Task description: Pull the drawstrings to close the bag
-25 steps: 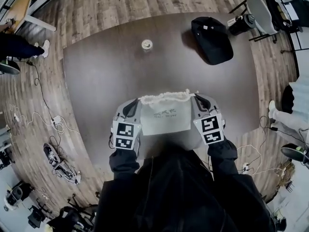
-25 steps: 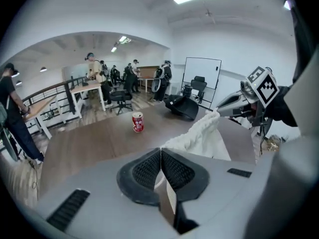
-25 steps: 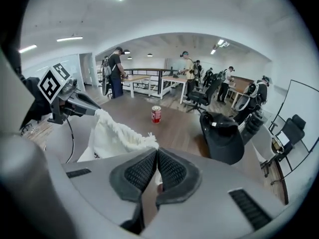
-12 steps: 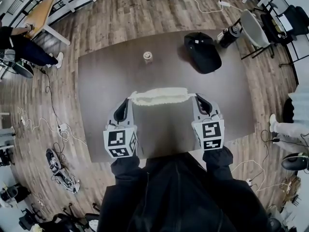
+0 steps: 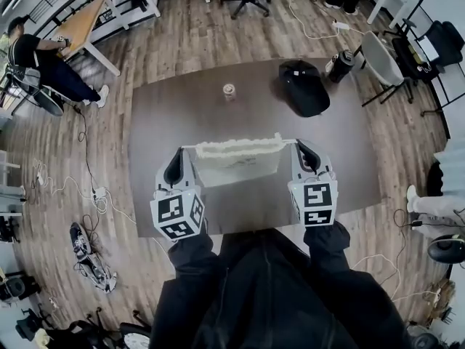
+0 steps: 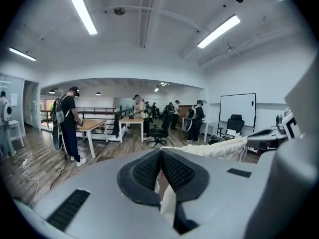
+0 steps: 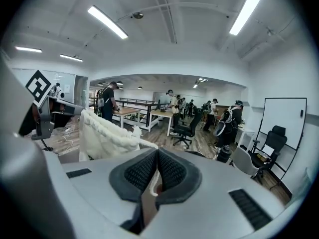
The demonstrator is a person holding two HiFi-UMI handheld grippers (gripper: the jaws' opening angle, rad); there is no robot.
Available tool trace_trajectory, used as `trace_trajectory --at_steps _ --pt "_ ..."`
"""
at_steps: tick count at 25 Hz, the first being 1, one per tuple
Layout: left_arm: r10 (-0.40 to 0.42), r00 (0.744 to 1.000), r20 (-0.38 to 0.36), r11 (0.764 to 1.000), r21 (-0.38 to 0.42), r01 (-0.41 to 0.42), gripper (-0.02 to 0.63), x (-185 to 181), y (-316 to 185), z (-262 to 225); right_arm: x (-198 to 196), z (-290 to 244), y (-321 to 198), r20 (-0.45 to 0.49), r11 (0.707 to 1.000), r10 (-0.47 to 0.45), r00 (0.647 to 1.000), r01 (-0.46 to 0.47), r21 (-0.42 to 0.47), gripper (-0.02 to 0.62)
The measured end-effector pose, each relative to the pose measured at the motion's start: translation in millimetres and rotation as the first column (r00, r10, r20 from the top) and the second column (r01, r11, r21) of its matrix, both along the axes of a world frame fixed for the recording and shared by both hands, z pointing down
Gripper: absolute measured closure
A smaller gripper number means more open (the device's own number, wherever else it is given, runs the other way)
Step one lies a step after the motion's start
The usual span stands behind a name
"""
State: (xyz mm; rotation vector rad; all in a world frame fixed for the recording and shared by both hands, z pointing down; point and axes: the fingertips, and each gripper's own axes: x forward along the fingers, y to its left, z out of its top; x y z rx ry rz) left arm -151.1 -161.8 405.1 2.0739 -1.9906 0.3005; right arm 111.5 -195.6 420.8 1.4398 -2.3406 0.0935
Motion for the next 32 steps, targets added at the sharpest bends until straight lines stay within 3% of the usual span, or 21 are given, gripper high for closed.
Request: trace_trajectory --at_steps 8,14,23,32 --pt "-0.126 0.991 -0.049 0.991 0.030 0.127 0.571 -44 32 -13 -2 -11 27 -0.018 1.000 0.021 1.000 -0.021 0.018 0.567" --pt "-0.177 0.982 -0.066 0.983 0.044 0.180 0.571 -75 44 -21 -1 -18 39 -0.045 0.997 0.073 0.996 -0.072 0.024 0.566" --pt "-0.314 0.944 -0.103 0.946 0.050 0.320 0.571 -149 70 -21 18 -14 45 -0.080 0.984 0.177 0.981 -0.177 0.009 0.566" --pt "-0.373 0.923 -0.089 0.924 0.051 0.378 0.571 -172 81 -21 34 -3 50 -0.106 0.973 0.228 0.968 -0.230 -0.005 0.566"
